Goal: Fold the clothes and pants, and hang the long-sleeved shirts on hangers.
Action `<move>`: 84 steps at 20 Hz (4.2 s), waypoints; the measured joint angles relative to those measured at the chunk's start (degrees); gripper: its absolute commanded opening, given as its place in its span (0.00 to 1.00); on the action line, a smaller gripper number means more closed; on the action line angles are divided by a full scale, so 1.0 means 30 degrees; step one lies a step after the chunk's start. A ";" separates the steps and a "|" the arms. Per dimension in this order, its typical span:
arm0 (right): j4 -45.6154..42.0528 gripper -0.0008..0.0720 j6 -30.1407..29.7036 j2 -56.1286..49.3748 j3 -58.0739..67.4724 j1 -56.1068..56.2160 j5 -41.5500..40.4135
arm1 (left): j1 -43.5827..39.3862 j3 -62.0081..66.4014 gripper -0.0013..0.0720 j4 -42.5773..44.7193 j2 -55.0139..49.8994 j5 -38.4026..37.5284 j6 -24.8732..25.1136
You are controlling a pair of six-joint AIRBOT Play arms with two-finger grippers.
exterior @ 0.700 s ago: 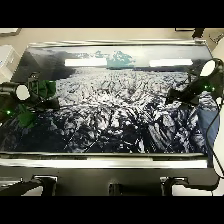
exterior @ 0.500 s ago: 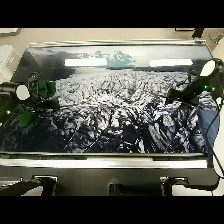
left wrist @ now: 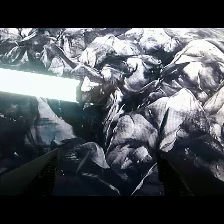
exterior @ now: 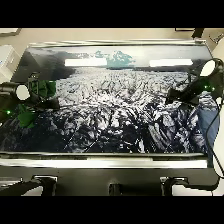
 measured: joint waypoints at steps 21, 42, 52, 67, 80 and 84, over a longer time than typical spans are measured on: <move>0.0029 0.96 -0.1173 -0.0007 -0.0007 0.0000 -0.7737 | 0.7803 1.1060 0.99 -0.1625 -0.9981 0.2288 -0.2951; 0.2113 0.96 -0.1217 0.0058 0.0000 0.0000 -0.4575 | 0.9792 1.3325 0.05 -0.5399 -1.4149 -0.2076 0.2244; 0.1887 0.96 -0.1719 0.2171 0.0124 0.0000 -0.3155 | 0.4597 1.3347 0.05 -0.6710 -0.3614 0.1253 0.4954; 0.0743 0.92 -0.2200 0.7628 -0.0495 0.0000 0.0372 | -1.0236 0.5544 0.07 -0.2331 -0.1945 0.2922 0.0780; 0.3789 0.96 -0.2987 0.3402 -0.7461 0.0000 -0.0102 | -0.4488 0.5348 0.99 -0.4714 -0.4626 -0.4364 0.3468; 0.5646 0.98 -0.3898 0.3140 -1.1213 0.0000 -0.1384 | -0.2892 -0.0146 0.99 -0.7584 -0.3679 -0.3446 0.4874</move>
